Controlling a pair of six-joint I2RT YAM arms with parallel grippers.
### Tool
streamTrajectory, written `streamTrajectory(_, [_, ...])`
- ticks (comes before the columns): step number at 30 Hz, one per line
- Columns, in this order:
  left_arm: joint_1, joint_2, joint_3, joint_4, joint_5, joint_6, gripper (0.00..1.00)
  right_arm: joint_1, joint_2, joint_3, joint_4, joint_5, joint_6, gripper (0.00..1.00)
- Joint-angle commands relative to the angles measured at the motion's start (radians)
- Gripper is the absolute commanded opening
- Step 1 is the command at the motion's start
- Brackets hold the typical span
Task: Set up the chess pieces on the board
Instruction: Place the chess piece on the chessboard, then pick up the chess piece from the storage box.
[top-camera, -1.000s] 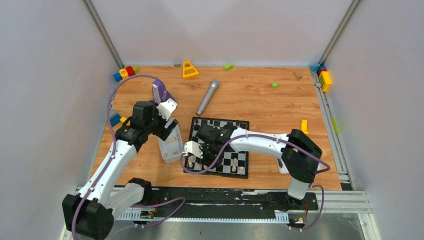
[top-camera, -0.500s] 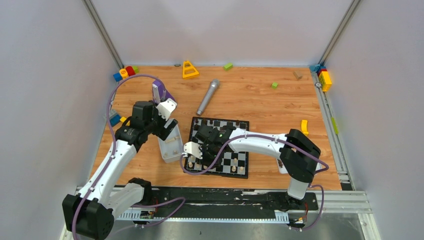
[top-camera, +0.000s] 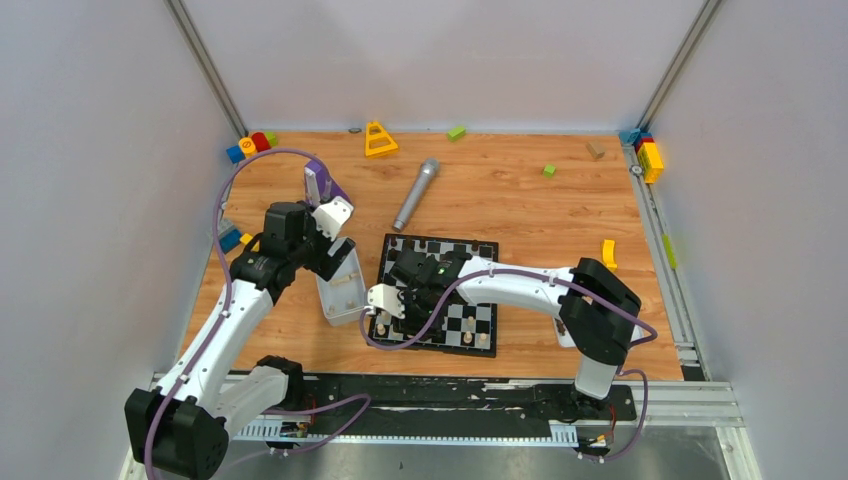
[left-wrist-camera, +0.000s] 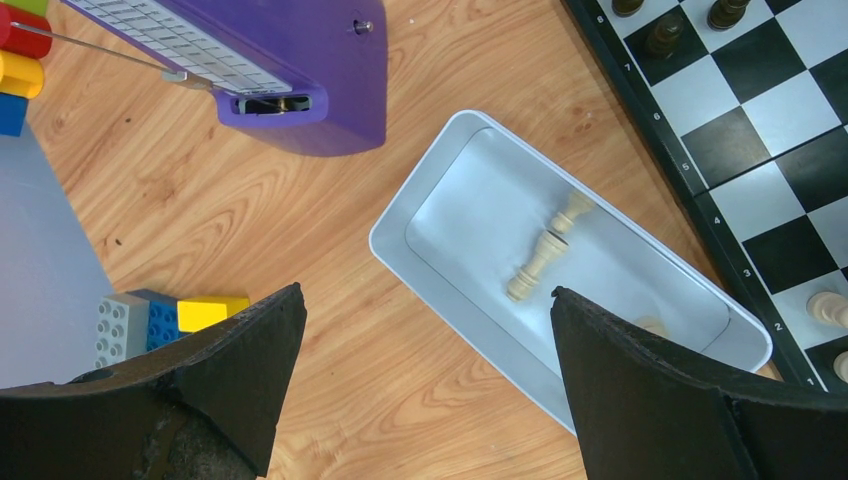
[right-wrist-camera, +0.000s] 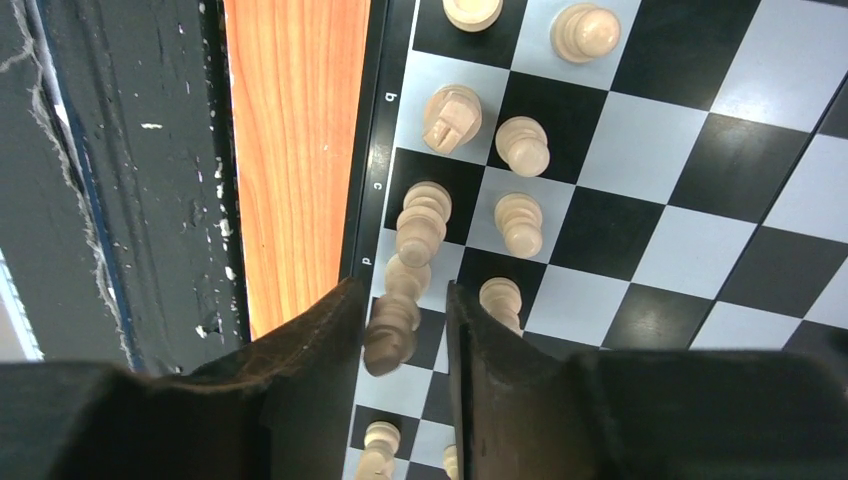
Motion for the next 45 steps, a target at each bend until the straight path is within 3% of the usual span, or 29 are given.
streamTrajectory(1, [0.007, -0.002, 0.018, 0.027, 0.004, -0.004, 1.00, 0.005, -0.001, 0.015, 0.016, -0.004, -0.007, 0.44])
streamTrajectory(4, [0.007, 0.011, 0.016, 0.019, 0.022, 0.026, 1.00, 0.002, -0.035, 0.020, 0.016, 0.005, -0.002, 0.55])
streamTrajectory(7, [0.006, 0.046, 0.012, 0.003, 0.079, 0.081, 1.00, -0.009, -0.084, 0.026, 0.015, 0.001, 0.002, 0.59])
streamTrajectory(13, [0.007, 0.148, 0.011, -0.024, 0.162, 0.255, 0.98, -0.071, -0.185, 0.021, 0.016, -0.003, 0.008, 0.59])
streamTrajectory(21, [0.007, 0.328, 0.037, -0.053, 0.179, 0.393, 0.83, -0.230, -0.283, -0.062, 0.047, -0.058, 0.038, 0.56])
streamTrajectory(37, [0.006, 0.556, 0.037, 0.008, 0.115, 0.455, 0.65, -0.318, -0.339, -0.147, 0.093, -0.099, 0.061, 0.55])
streamTrajectory(45, [0.007, 0.578, 0.010, 0.034, 0.124, 0.435, 0.37, -0.322, -0.330, -0.147, 0.093, -0.095, 0.064, 0.54])
